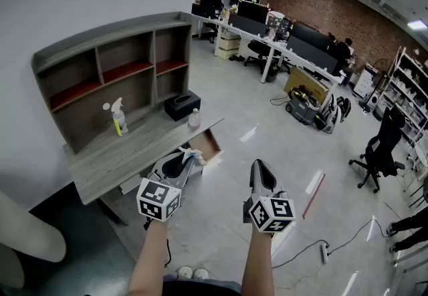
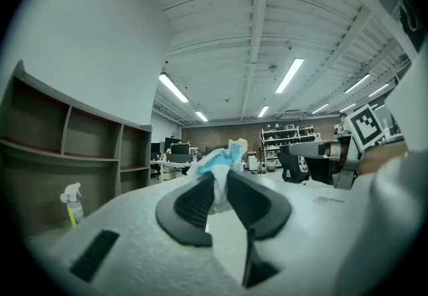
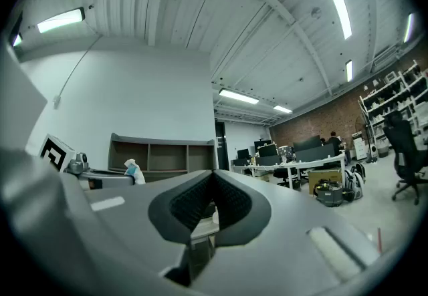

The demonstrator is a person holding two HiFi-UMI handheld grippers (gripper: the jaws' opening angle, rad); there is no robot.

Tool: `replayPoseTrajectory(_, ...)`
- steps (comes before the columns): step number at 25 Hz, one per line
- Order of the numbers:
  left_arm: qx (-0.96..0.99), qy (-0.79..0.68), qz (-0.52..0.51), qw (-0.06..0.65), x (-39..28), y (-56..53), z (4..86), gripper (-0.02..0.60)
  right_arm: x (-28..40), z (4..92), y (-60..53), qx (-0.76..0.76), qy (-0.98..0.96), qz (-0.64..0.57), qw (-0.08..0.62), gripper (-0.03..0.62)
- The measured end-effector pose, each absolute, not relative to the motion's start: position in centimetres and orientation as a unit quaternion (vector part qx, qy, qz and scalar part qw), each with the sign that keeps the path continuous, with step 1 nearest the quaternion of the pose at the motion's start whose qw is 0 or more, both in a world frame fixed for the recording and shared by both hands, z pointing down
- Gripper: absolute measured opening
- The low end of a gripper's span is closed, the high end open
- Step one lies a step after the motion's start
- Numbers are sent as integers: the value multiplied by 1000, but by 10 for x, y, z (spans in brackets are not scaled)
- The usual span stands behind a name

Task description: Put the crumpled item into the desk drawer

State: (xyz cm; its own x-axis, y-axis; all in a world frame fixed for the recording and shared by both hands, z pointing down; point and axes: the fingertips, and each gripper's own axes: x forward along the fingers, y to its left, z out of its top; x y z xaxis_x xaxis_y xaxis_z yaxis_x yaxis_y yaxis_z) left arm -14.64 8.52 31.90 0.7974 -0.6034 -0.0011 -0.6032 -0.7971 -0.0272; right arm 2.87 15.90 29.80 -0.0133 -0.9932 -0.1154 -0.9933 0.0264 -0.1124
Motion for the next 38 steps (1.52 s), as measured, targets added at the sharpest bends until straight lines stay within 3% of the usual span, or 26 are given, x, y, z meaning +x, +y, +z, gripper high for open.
replayPoseTrajectory(25, -951, 310, 0, -10, -149, 44, 341, 69, 36, 306, 133, -713, 695, 2, 93, 11)
replayPoseTrajectory(38, -930, 365, -33, -30, -104, -72, 397, 69, 111, 358, -3, -690, 715, -39, 110, 11)
